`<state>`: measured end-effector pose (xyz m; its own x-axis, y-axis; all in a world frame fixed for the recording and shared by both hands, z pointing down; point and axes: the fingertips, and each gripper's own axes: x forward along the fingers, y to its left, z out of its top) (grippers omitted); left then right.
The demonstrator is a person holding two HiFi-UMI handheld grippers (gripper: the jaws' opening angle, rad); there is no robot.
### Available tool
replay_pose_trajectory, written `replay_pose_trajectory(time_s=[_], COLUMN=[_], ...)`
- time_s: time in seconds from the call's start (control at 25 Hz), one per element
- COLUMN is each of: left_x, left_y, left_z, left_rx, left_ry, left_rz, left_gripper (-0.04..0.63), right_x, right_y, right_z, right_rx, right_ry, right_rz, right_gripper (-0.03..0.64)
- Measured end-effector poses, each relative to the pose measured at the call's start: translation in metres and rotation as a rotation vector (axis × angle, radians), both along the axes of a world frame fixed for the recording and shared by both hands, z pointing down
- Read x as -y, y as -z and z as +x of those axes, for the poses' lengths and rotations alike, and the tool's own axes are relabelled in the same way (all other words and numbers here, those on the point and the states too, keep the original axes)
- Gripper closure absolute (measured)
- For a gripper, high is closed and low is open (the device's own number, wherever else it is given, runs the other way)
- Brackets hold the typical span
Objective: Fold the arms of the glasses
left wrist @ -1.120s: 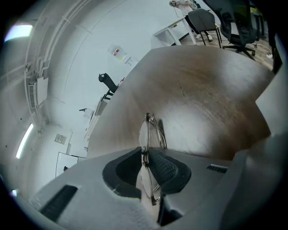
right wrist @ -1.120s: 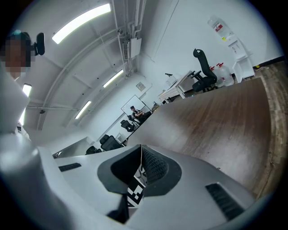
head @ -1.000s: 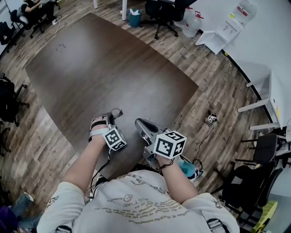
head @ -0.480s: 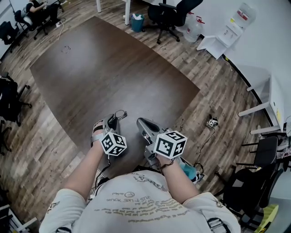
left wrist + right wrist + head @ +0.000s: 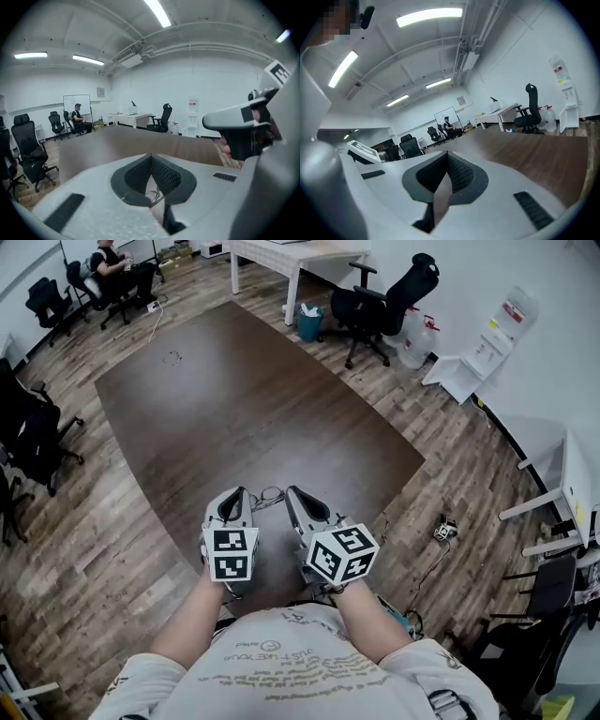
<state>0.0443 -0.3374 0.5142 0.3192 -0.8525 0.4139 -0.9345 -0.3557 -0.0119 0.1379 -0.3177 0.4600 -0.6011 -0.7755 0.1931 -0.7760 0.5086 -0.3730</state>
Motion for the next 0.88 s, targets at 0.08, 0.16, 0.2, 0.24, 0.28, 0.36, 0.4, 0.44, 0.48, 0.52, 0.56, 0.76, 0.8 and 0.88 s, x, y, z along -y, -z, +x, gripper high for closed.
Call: replay_pose_trajectory(time_s=[0.08,0.16,0.2,0.24,0.28,0.36,0.4,0.44,0.48,0.52,0.56,0.76,0.8,0.88], left_x=[-0.007,-0.017,-0.022,-0.027,-0.032,-0.039,-0.041,-0.043,-0.044,-0.045,-0.046,-0.051,-0.051,-0.05], left_y=[0.02,0.038,0.048,0.057,0.066,0.077,0.08,0.081,0.08,0.079,0.077,0.071,0.07,0.07], left_z=[-0.01,-0.015,-0.018,-0.021,-0.024,-0.031,-0.035,-0.039,-0.041,-0.042,-0.042,-0.041,-0.041,-0.041], left_rx=[-0.027,-0.064,-0.077,-0.083,-0.086,-0.088,-0.09,-0.092,-0.093,-0.094,-0.094,-0.093,-0.094,-0.097], left_ry=[0.031,0.05,0.056,0.061,0.065,0.075,0.08,0.084,0.088,0.09,0.091,0.085,0.084,0.08], left_rz=[0.028,0.048,0.061,0.078,0.096,0.124,0.13,0.133,0.133,0.132,0.129,0.113,0.111,0.108], left_gripper=[0.58,0.58,0.58,0.58,0.58,0.58,0.58,0.58,0.58,0.58,0.58,0.58,0.58,0.58], right_x=[-0.002,-0.004,-0.004,-0.005,-0.006,-0.007,-0.008,-0.009,-0.01,-0.011,-0.012,-0.016,-0.016,-0.017], right_y=[0.008,0.015,0.018,0.019,0.02,0.019,0.018,0.016,0.015,0.015,0.014,0.011,0.011,0.011], right_z=[-0.009,-0.013,-0.016,-0.018,-0.022,-0.031,-0.036,-0.04,-0.044,-0.046,-0.046,-0.046,-0.046,-0.046], right_rx=[-0.03,-0.065,-0.082,-0.099,-0.112,-0.125,-0.127,-0.127,-0.127,-0.127,-0.127,-0.136,-0.139,-0.146], right_ry=[0.002,-0.008,-0.011,-0.011,-0.008,0.004,0.01,0.016,0.021,0.025,0.027,0.019,0.017,0.014], right_rz=[0.039,0.071,0.083,0.092,0.095,0.091,0.087,0.083,0.082,0.081,0.081,0.077,0.076,0.075], right_gripper=[0.603,0.603,0.603,0.603,0.604,0.604,0.604,0.604,0.604,0.604,0.604,0.604,0.604,0.604])
